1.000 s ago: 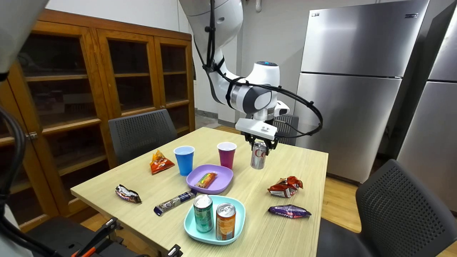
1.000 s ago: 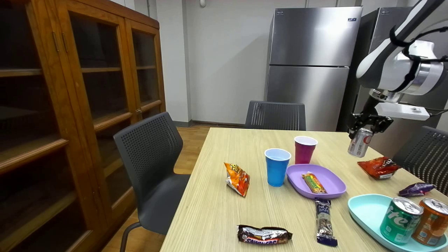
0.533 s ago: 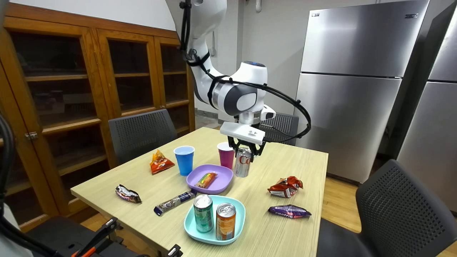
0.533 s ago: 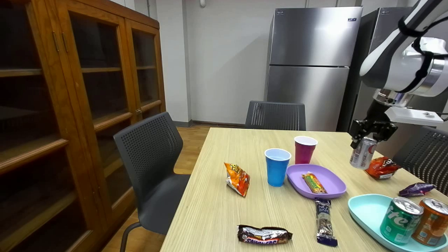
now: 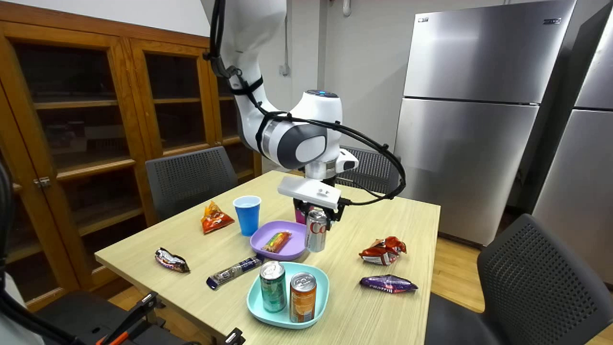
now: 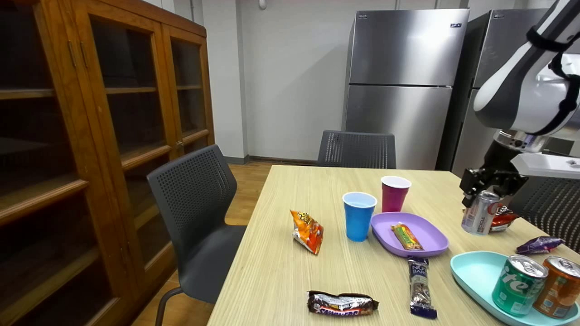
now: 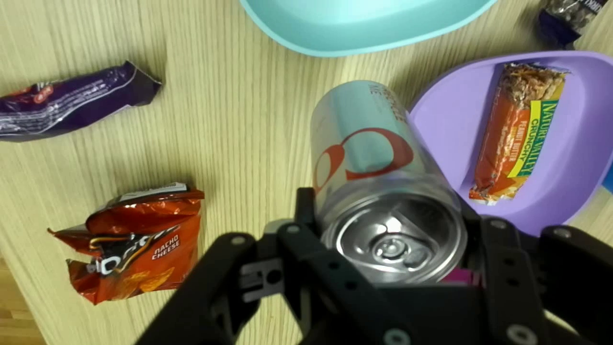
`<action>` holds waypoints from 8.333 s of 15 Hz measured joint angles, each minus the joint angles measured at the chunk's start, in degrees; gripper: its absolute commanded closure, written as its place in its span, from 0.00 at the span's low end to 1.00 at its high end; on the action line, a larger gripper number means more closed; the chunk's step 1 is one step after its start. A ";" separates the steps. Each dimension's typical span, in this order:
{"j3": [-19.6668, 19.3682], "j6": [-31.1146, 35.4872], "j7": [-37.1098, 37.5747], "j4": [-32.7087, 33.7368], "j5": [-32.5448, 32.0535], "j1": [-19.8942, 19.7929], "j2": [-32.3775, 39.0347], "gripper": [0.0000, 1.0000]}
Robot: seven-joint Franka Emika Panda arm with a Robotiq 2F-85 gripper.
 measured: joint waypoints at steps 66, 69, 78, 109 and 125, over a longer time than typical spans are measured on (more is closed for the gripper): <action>-13.98 7.93 28.68 2.62 -1.83 3.39 3.92 0.00; -14.31 6.77 28.98 4.40 -0.80 3.32 5.54 0.00; -14.32 6.59 29.24 4.86 -0.76 3.33 5.93 0.00; -24.87 -9.51 44.64 26.21 -0.06 8.97 26.36 0.26; -25.05 -9.52 42.11 25.87 -1.56 9.35 25.99 0.96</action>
